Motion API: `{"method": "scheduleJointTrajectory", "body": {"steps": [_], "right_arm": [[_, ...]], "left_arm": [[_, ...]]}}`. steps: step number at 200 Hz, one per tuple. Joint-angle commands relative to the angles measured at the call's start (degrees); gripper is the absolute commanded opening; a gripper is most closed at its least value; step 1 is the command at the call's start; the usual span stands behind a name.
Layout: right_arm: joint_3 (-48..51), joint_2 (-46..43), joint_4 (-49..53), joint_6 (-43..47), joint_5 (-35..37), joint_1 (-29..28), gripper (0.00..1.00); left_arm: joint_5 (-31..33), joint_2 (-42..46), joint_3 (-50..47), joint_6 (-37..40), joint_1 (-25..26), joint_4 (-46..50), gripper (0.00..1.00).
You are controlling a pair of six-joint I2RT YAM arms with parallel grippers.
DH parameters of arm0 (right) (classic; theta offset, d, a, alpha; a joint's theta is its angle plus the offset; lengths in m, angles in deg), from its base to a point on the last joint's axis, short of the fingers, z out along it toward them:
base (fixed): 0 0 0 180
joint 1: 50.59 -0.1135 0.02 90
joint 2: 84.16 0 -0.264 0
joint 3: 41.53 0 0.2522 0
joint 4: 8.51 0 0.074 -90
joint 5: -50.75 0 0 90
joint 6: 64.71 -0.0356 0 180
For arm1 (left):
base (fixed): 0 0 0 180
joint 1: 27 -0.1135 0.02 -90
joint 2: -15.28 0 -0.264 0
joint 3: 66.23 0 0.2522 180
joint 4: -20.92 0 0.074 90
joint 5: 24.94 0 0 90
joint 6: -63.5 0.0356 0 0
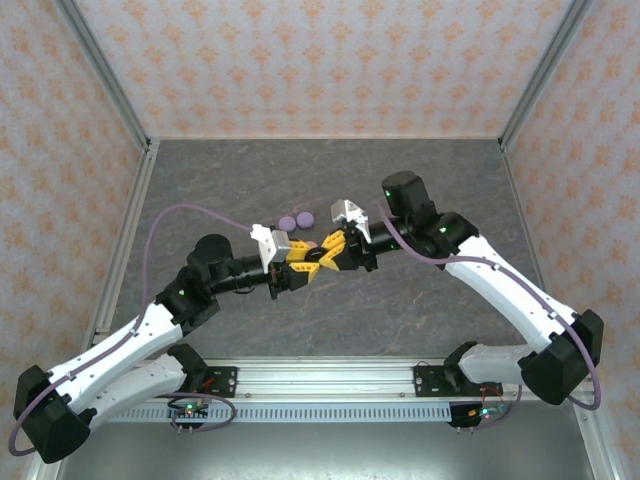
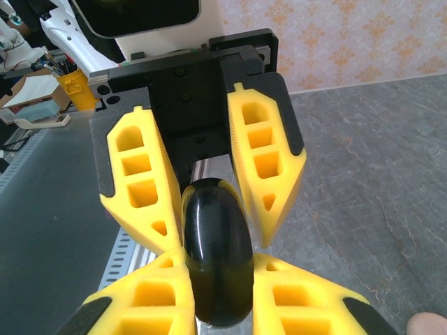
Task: Insert wireless bluetooth earbuds into charging case
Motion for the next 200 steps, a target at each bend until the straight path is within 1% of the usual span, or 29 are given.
{"method": "scheduleJointTrajectory", "body": {"steps": [1, 27, 42, 49, 58, 67, 79, 116, 129, 146, 158, 175, 191, 200], "right_arm": [[-2.43, 0.13, 1.09, 1.62, -1.72, -0.51, 0.18], [-2.87, -0.75, 0.59, 1.09, -1.60, -0.51, 0.19], [-2.73, -1.53, -0.36, 0.59, -1.07, -0.51, 0.19], [-2.62, -1.90, -0.80, 0.34, -0.97, -0.51, 0.19], [-2.52, -2.11, -1.15, 0.20, -0.94, -0.51, 0.19], [-2.52, -2.20, -1.22, 0.11, -0.96, -0.51, 0.19], [-2.51, -2.20, -1.28, -0.06, -1.21, -0.51, 0.19], [-2.19, -2.20, -1.66, -0.36, -1.44, -0.52, 0.19], [-2.08, -1.99, -1.98, -0.65, -1.55, -0.51, 0.19], [-2.04, -1.76, -2.07, -0.89, -1.41, -0.51, 0.20], [-2.17, -1.75, -2.14, -1.27, -1.04, -0.51, 0.26], [-2.17, -2.18, -2.60, -1.83, 0.01, -0.51, 0.35], [-2.00, -2.86, -2.91, -2.07, 1.33, -0.42, 0.39], [-1.70, -3.17, -3.54, -2.53, 2.25, -0.33, 0.43]], "left_arm": [[-0.14, 0.19, 2.22, -0.15, 0.18, -1.21, 0.30], [0.08, 0.19, 2.26, 0.12, 0.18, -0.53, 0.23], [0.20, 0.11, 2.22, 0.37, 0.18, -0.13, 0.22], [0.28, 0.11, 2.10, 0.42, 0.17, -0.05, 0.23], [0.38, 0.02, 2.03, 0.39, 0.20, -0.05, 0.28], [0.39, -0.12, 2.01, 0.39, 0.17, -0.13, 0.31], [0.39, -0.16, 1.99, 0.29, 0.23, -0.14, 0.33], [0.37, -0.42, 1.99, 0.28, 0.23, -0.14, 0.33], [0.21, -0.42, 1.98, 0.28, 0.26, -0.18, 0.30], [0.18, -0.44, 1.97, 0.26, 0.22, -0.30, 0.23], [0.16, -0.43, 2.04, 0.19, 0.18, -0.14, 0.19], [0.25, -0.33, 2.12, 0.37, 0.19, 0.15, 0.17], [0.31, -0.25, 2.26, 0.42, 0.21, 0.30, 0.16], [0.37, -0.25, 2.24, 0.47, 0.22, 0.30, 0.15]]}}
